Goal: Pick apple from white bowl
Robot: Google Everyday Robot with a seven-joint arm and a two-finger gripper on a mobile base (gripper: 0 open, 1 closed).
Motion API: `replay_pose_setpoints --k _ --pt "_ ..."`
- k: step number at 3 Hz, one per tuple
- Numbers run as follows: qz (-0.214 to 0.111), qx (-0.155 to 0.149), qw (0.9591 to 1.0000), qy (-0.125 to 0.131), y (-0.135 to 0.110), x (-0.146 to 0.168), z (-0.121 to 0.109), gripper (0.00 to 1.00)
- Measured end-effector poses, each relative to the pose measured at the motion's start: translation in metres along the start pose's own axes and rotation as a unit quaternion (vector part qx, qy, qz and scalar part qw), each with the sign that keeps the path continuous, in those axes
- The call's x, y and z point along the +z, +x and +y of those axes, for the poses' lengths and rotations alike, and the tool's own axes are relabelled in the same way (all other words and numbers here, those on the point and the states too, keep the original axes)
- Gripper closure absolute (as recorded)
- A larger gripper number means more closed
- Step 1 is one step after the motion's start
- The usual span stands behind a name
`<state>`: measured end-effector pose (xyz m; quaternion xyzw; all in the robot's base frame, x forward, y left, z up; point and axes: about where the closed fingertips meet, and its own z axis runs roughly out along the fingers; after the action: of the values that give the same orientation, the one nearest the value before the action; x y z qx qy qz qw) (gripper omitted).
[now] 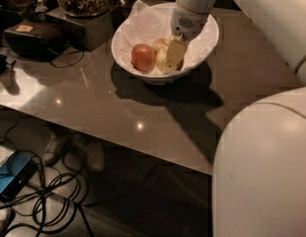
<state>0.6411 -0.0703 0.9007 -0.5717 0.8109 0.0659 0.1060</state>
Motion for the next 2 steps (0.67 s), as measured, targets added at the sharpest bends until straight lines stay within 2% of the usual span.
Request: replay_pose_setpoints --k 2 --pt "-0.025 -0.020 0.9995 -0.009 -0.0075 -0.0249 0.0246 1.00"
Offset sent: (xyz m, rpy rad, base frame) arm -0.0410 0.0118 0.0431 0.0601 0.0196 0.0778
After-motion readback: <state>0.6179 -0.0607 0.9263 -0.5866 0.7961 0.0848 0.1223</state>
